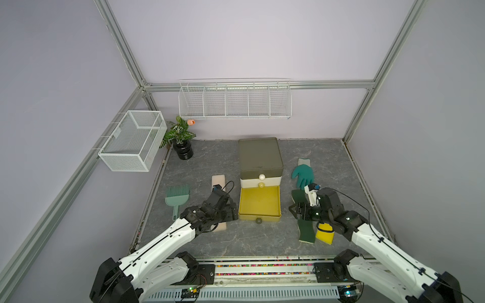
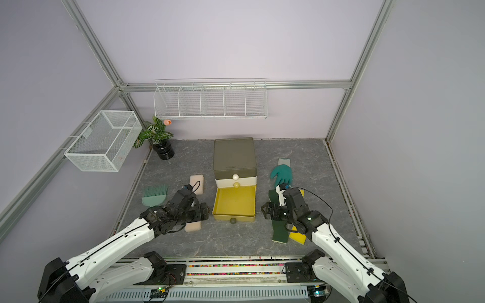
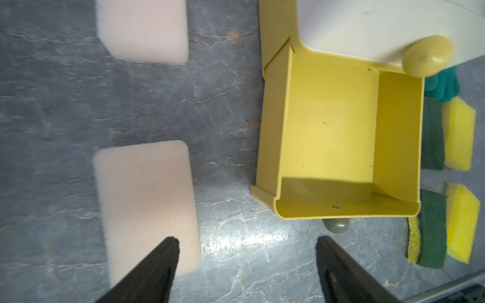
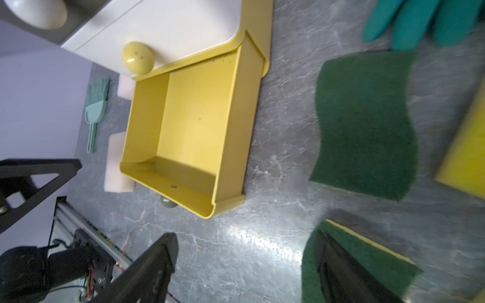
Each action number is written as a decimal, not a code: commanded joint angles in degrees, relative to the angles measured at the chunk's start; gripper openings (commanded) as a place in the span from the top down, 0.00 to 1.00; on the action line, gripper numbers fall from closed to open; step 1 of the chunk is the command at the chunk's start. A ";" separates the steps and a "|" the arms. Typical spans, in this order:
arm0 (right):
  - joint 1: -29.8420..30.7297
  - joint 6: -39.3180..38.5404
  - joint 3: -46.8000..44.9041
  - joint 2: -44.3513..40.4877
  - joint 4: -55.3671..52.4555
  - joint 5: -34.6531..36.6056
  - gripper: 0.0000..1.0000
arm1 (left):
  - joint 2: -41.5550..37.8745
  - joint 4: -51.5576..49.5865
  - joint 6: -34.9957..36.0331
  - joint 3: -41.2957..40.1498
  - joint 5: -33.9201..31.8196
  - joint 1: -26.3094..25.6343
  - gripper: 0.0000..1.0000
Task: Take the sponge out of the drawer
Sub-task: Close the drawer in the storage box.
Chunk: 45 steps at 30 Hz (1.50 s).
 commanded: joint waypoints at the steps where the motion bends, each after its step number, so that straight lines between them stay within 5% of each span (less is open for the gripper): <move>1: 4.10 -0.38 1.10 2.78 2.94 -0.59 0.15 | 0.80 8.02 -0.91 -2.22 4.68 0.32 0.21; 10: 8.93 1.87 2.98 13.68 7.05 -3.74 0.21 | 6.77 12.01 -0.74 -2.97 7.10 1.23 0.29; 33: 18.02 12.82 0.33 24.26 20.57 -6.49 0.12 | 5.93 14.01 -0.48 -4.38 6.52 2.52 0.27; 45: 17.80 10.19 3.82 25.69 19.24 1.26 0.08 | 4.36 13.24 -0.59 -4.91 6.43 2.52 0.25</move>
